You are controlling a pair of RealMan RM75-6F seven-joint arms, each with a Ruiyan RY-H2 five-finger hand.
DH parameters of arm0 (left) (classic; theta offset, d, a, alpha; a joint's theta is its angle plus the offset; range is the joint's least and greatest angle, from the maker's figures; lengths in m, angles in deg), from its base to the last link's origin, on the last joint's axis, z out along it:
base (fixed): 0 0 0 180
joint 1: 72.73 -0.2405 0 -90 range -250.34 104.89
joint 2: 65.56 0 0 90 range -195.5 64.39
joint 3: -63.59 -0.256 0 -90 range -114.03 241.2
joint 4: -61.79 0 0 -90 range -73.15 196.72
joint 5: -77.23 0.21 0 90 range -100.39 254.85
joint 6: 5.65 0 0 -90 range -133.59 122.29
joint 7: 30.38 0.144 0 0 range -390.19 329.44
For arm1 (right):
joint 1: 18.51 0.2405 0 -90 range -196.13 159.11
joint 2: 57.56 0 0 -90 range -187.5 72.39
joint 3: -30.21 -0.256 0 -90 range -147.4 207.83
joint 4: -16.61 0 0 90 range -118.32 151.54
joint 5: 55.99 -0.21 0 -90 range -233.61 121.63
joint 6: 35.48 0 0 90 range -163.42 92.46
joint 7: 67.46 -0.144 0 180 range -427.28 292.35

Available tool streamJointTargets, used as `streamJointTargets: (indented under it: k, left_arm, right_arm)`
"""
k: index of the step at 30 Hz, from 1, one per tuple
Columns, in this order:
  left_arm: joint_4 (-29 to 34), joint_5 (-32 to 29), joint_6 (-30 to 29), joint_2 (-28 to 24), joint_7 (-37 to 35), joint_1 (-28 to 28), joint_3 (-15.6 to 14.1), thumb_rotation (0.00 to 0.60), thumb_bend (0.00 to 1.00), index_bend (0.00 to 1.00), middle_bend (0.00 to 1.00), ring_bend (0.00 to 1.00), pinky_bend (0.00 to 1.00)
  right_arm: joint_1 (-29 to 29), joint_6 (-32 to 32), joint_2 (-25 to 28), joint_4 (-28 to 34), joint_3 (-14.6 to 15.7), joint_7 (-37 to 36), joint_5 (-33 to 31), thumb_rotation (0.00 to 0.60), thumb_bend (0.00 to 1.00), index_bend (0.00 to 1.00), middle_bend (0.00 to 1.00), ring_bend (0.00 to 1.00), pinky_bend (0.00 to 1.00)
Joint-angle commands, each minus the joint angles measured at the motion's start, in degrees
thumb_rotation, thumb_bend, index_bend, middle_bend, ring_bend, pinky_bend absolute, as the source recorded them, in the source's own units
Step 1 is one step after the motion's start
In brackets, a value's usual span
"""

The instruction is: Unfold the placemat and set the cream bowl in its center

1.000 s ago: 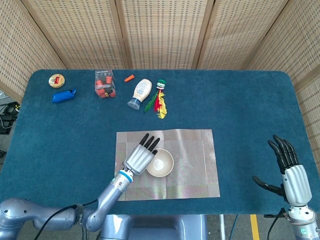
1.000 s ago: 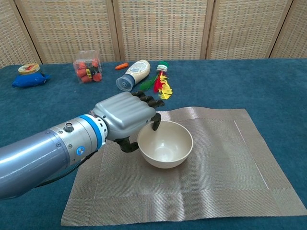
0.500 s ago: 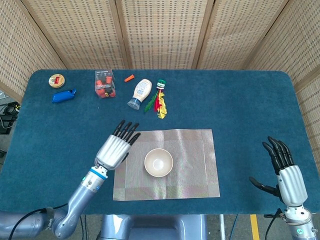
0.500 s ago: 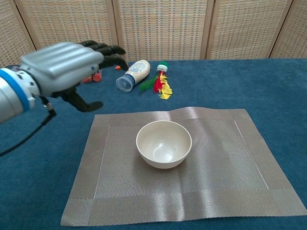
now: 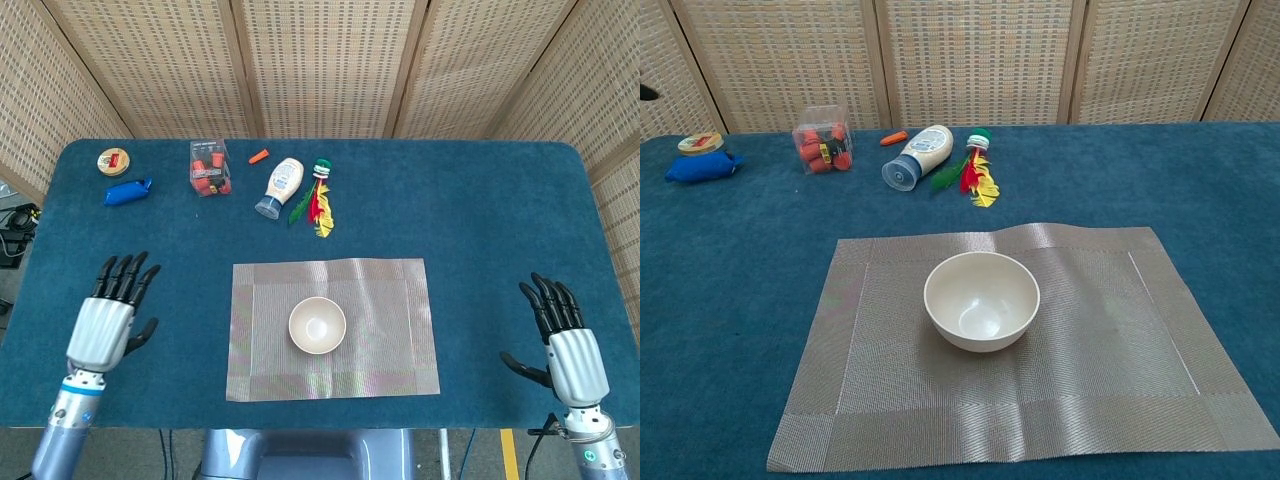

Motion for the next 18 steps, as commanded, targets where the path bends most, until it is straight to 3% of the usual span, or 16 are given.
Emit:
streamJointTargets:
  k: [1, 8, 18]
  left_arm:
    - [-5.2, 4.7, -5.1, -0.8, -2.6, -4.6, -2.5, 0.600, 0.30, 0.10, 0.00, 0.00, 0.00]
    - [-10.7, 5.9, -7.1, -0.1, -5.3, -9.6, -3.8, 0.600, 0.24, 0.04, 0.00, 0.00, 0.00]
    - [-11.5, 6.2, -6.6, -1.1, -8.5, -11.4, -1.6, 0.600, 0.24, 0.02, 0.00, 0.00, 0.00]
  right_arm:
    - [-0.2, 3.8, 1.1, 2.9, -0.3, 5.9, -4.6, 0.600, 0.22, 0.08, 0.00, 0.00, 0.00]
    - [-0.5, 7.9, 3.4, 6.8, -1.2, 11.6, -11.3, 0.600, 0.22, 0.08, 0.00, 0.00, 0.00]
    - [-0.5, 8.5, 4.1, 8.3, -0.9, 11.6, -10.7, 0.600, 0.22, 0.08, 0.00, 0.00, 0.00]
